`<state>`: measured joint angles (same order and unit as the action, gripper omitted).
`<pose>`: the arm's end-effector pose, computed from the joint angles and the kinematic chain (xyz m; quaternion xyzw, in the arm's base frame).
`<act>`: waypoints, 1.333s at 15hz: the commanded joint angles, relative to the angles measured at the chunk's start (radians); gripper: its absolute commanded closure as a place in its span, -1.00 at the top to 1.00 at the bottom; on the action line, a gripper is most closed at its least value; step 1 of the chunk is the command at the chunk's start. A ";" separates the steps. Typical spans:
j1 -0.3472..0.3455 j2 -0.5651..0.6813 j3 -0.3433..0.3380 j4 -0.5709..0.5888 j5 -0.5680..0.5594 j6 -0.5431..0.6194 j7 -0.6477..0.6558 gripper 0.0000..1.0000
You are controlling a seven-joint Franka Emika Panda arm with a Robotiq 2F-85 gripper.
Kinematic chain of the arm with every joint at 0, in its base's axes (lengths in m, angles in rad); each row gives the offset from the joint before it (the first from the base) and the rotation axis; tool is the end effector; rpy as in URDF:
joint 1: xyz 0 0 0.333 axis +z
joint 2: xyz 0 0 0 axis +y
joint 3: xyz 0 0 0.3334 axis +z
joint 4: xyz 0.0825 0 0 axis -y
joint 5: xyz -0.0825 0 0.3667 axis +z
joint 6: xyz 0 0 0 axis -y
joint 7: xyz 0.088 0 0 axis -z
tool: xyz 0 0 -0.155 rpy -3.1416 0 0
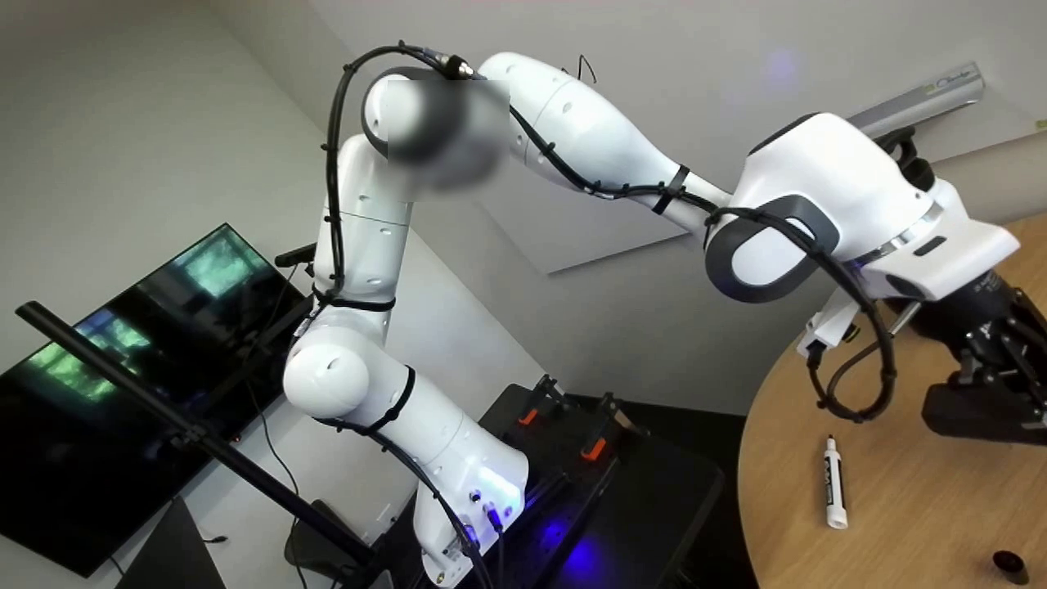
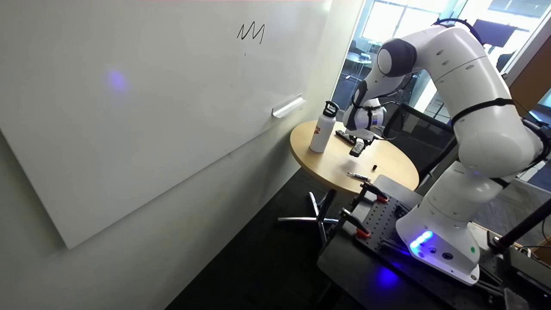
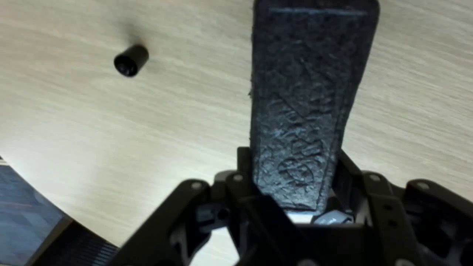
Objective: Move the black eraser to the right
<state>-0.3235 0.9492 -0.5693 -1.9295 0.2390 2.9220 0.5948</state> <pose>0.3864 -0.4999 0.0625 0.7239 -0.6574 0.0787 0.1939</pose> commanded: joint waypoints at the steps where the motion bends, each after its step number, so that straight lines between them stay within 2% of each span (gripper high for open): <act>1: -0.040 -0.001 0.028 0.056 -0.051 -0.006 -0.170 -0.42; 7: -0.124 0.032 0.102 0.111 -0.145 0.074 -0.431 -0.42; 10: -0.199 0.035 0.160 0.121 -0.191 0.145 -0.559 -0.42; 11: -0.224 0.033 0.182 0.124 -0.197 0.151 -0.588 0.58; 12: -0.244 0.033 0.200 0.124 -0.199 0.165 -0.610 0.63; 15: -0.289 0.015 0.243 0.116 -0.203 0.161 -0.653 0.99; 18: -0.319 -0.065 0.284 0.042 -0.172 0.141 -0.638 1.00; 20: -0.319 -0.141 0.288 -0.026 -0.147 0.097 -0.613 1.00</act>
<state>-0.6238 0.9497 -0.3119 -1.8297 0.0686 3.0624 -0.0305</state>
